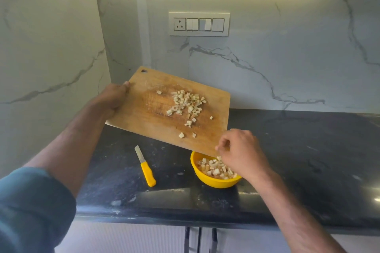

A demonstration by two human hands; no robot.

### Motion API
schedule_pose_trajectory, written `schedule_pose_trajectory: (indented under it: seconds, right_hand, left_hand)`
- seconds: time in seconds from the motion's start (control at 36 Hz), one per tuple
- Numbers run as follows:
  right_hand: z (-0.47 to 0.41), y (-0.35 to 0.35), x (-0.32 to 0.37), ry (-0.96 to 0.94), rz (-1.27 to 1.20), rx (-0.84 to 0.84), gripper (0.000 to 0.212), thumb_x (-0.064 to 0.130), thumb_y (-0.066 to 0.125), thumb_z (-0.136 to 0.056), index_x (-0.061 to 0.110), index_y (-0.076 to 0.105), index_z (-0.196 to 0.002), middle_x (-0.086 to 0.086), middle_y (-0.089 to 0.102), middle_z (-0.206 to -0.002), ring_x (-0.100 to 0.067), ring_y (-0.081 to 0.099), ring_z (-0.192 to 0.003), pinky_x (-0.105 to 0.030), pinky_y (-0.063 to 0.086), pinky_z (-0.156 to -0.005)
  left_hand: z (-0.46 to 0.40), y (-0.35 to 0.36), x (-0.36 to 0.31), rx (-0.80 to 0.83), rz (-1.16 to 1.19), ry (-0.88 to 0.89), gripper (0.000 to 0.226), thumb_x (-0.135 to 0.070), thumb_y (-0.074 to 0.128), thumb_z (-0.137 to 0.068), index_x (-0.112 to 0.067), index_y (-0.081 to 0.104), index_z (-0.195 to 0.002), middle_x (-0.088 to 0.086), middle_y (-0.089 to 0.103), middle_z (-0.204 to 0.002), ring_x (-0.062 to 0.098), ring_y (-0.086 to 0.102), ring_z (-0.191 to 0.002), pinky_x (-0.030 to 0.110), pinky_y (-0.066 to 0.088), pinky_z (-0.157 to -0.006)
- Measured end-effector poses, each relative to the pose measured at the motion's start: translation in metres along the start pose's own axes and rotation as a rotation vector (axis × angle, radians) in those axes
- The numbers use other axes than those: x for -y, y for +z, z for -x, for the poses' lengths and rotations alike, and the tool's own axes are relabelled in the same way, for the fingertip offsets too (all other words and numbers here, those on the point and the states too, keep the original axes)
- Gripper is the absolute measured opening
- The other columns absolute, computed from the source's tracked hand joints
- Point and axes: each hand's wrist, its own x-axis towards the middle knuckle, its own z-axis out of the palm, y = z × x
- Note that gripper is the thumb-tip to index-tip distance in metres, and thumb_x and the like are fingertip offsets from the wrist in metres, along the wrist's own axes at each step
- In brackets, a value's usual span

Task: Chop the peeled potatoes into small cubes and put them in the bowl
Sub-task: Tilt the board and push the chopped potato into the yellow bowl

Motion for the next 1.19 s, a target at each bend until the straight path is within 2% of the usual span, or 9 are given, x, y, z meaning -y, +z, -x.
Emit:
schedule_pose_trajectory:
  seconds: [0.14, 0.25, 0.36, 0.47, 0.64, 0.78, 0.94, 1.06, 1.19]
  right_hand:
    - [0.005, 0.008, 0.0, 0.016, 0.038, 0.116, 0.018, 0.026, 0.065, -0.09, 0.026, 0.072, -0.073, 0.013, 0.069, -0.076, -0.007, 0.065, -0.066, -0.035, 0.061, -0.063]
    - [-0.004, -0.001, 0.003, 0.041, 0.011, -0.144, 0.029, 0.034, 0.075, -0.086, 0.022, 0.063, -0.061, 0.013, 0.062, -0.06, -0.004, 0.06, -0.055, -0.028, 0.055, -0.059]
    - [-0.032, -0.005, 0.014, -0.043, -0.062, -0.238, 0.006, 0.018, 0.071, -0.088, 0.022, 0.071, -0.084, 0.006, 0.068, -0.088, -0.013, 0.063, -0.079, -0.024, 0.05, -0.067]
    - [-0.056, 0.002, 0.02, -0.107, -0.033, -0.194, 0.024, 0.012, 0.06, -0.097, 0.013, 0.07, -0.119, -0.002, 0.067, -0.117, -0.018, 0.062, -0.107, -0.024, 0.046, -0.092]
    - [-0.046, 0.022, 0.031, -0.155, -0.007, -0.189, 0.02, 0.007, 0.055, -0.096, 0.011, 0.074, -0.102, -0.001, 0.067, -0.098, -0.019, 0.061, -0.091, -0.036, 0.057, -0.08]
    - [-0.041, 0.032, 0.044, -0.226, 0.023, -0.204, 0.037, -0.009, 0.056, -0.088, 0.009, 0.071, -0.116, -0.004, 0.067, -0.107, -0.026, 0.064, -0.092, -0.037, 0.057, -0.077]
    - [-0.033, 0.036, 0.055, -0.268, 0.02, -0.162, 0.02, 0.016, 0.057, -0.099, 0.012, 0.072, -0.112, 0.001, 0.063, -0.11, -0.018, 0.059, -0.095, -0.028, 0.055, -0.077]
    - [-0.026, 0.036, 0.061, -0.26, 0.038, -0.07, 0.041, 0.047, 0.056, -0.097, 0.015, 0.065, -0.122, 0.0, 0.056, -0.127, -0.021, 0.052, -0.112, -0.033, 0.053, -0.089]
    - [-0.023, 0.037, 0.057, -0.332, 0.03, -0.11, 0.022, 0.03, 0.061, -0.097, 0.016, 0.071, -0.11, 0.002, 0.063, -0.114, -0.019, 0.055, -0.103, -0.034, 0.055, -0.086]
  left_hand:
    - [0.0, -0.004, 0.002, -0.002, 0.001, -0.008, 0.059, -0.053, 0.045, -0.105, -0.003, 0.061, -0.13, 0.014, 0.066, -0.122, 0.035, 0.064, -0.11, 0.053, 0.05, -0.103]
    - [-0.005, -0.007, 0.007, 0.01, 0.012, -0.022, 0.063, -0.057, 0.046, -0.103, -0.003, 0.061, -0.132, 0.014, 0.067, -0.124, 0.035, 0.064, -0.111, 0.055, 0.05, -0.104]
    - [-0.003, -0.005, 0.006, 0.006, 0.015, -0.009, 0.062, -0.057, 0.047, -0.103, -0.003, 0.061, -0.131, 0.013, 0.066, -0.124, 0.034, 0.064, -0.111, 0.054, 0.05, -0.103]
    - [0.006, 0.006, -0.002, 0.014, 0.02, 0.011, 0.058, -0.049, 0.045, -0.106, 0.0, 0.059, -0.133, 0.015, 0.064, -0.127, 0.033, 0.063, -0.111, 0.044, 0.051, -0.094]
    - [0.009, 0.012, -0.004, 0.014, 0.019, 0.024, 0.056, -0.046, 0.044, -0.107, 0.001, 0.058, -0.134, 0.015, 0.063, -0.128, 0.03, 0.062, -0.105, 0.039, 0.048, -0.085]
    - [0.009, 0.018, -0.004, 0.003, 0.014, 0.025, 0.054, -0.044, 0.044, -0.108, 0.002, 0.059, -0.132, 0.015, 0.063, -0.122, 0.028, 0.061, -0.097, 0.037, 0.046, -0.08]
    - [0.008, 0.019, -0.008, 0.016, -0.004, 0.015, 0.056, -0.048, 0.044, -0.107, 0.0, 0.06, -0.132, 0.015, 0.064, -0.124, 0.031, 0.061, -0.105, 0.04, 0.047, -0.087]
    - [0.008, 0.017, -0.007, 0.017, -0.009, 0.008, 0.059, -0.05, 0.043, -0.107, -0.001, 0.058, -0.135, 0.015, 0.063, -0.129, 0.034, 0.061, -0.114, 0.043, 0.047, -0.092]
    - [0.01, 0.018, -0.008, 0.023, -0.015, 0.002, 0.057, -0.048, 0.043, -0.107, 0.0, 0.058, -0.134, 0.016, 0.062, -0.128, 0.032, 0.06, -0.108, 0.042, 0.047, -0.09]
